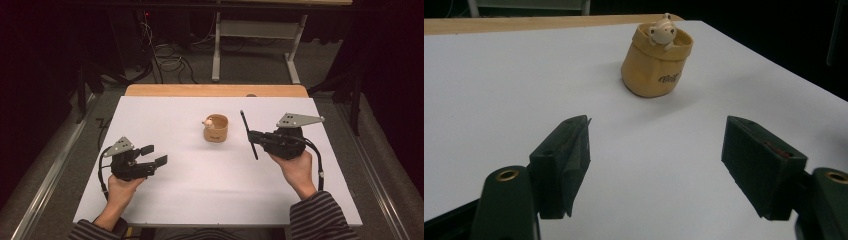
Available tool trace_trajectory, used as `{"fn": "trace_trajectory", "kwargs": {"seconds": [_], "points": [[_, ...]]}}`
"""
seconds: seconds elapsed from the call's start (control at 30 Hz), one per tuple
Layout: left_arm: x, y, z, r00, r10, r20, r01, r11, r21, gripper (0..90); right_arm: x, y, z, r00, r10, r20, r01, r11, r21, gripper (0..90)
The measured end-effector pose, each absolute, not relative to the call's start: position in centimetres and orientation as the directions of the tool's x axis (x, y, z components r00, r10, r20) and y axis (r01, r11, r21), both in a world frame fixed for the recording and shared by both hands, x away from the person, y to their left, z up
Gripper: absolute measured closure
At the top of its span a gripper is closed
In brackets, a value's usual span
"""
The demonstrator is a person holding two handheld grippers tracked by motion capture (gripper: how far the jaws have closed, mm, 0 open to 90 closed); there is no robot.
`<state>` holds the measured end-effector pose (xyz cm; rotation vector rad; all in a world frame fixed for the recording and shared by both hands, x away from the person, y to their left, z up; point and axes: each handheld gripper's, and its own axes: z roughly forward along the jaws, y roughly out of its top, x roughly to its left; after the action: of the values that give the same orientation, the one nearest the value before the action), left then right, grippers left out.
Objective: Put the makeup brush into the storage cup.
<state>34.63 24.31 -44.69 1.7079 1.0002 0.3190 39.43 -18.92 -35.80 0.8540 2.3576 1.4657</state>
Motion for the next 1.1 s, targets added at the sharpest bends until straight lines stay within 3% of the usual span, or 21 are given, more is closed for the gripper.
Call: {"fn": "trace_trajectory", "kwargs": {"seconds": [1.1], "points": [[34.6,24.4,-44.7,0.608,0.75,-0.261,0.462,-0.067,0.884,28.1,43.7,-15.6,-35.8,-0.786,0.609,0.107,0.354,0.302,0.885,85.7]]}}
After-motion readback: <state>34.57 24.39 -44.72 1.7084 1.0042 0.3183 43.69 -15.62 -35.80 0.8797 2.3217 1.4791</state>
